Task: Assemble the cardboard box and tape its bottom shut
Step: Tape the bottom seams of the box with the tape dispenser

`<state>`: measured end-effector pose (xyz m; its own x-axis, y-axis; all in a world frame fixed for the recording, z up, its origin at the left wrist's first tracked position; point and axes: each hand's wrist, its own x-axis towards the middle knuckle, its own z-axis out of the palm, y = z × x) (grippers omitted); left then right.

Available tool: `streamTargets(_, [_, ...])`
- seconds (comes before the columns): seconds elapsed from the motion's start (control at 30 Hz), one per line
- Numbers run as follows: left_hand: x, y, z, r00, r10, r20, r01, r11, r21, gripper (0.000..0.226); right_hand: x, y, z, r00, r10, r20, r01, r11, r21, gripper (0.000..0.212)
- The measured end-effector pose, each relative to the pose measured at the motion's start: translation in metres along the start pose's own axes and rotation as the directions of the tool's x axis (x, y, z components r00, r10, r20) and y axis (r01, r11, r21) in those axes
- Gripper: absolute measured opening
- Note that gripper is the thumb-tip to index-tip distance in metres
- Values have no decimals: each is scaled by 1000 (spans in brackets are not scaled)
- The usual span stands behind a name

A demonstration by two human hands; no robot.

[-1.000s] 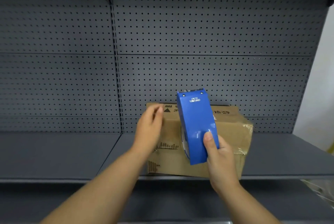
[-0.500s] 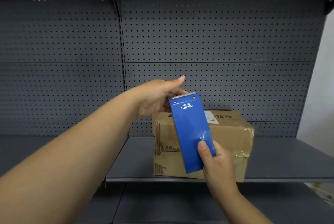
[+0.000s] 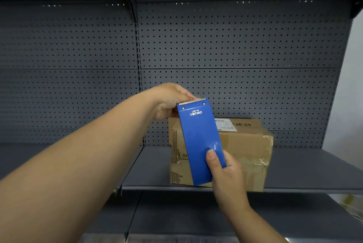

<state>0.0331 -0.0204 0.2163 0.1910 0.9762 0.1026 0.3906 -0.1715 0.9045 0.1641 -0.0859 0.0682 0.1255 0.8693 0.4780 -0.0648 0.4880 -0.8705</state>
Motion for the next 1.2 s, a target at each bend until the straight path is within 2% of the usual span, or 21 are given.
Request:
streamTargets(0.13, [0,0,-6,996,82,-44,-77,991,111,14,-5,2,10,1000,20,-6,-20,999,34,34])
streamTargets(0.27, [5,4,-18,990,123,-62,-110,977,184,14,-9,3,26,999,47,-17,-43,984,171,33])
streamTargets(0.37, [15,5,-25,991,125,-45,-114,975,192,13,-9,5,39,994,71,-88,-44,961,274,33])
streamTargets(0.47, [26,3,-27,980,181,-83,-162,967,197,15,-4,10,46,985,94,-142,-48,953,298,30])
streamTargets(0.6, [43,3,-40,957,260,-130,-238,958,162,9,3,15,51,976,117,-182,-66,962,265,14])
streamTargets(0.73, [61,-15,-34,954,286,-94,-263,942,207,10,3,26,54,963,134,-234,-83,973,215,14])
streamTargets(0.93, [87,-66,-23,965,262,2,-247,910,332,18,-3,61,67,929,243,-277,-194,962,193,14])
streamTargets(1.2, [104,-103,-24,976,213,38,-211,896,390,16,-8,84,83,908,284,-308,-257,958,124,17])
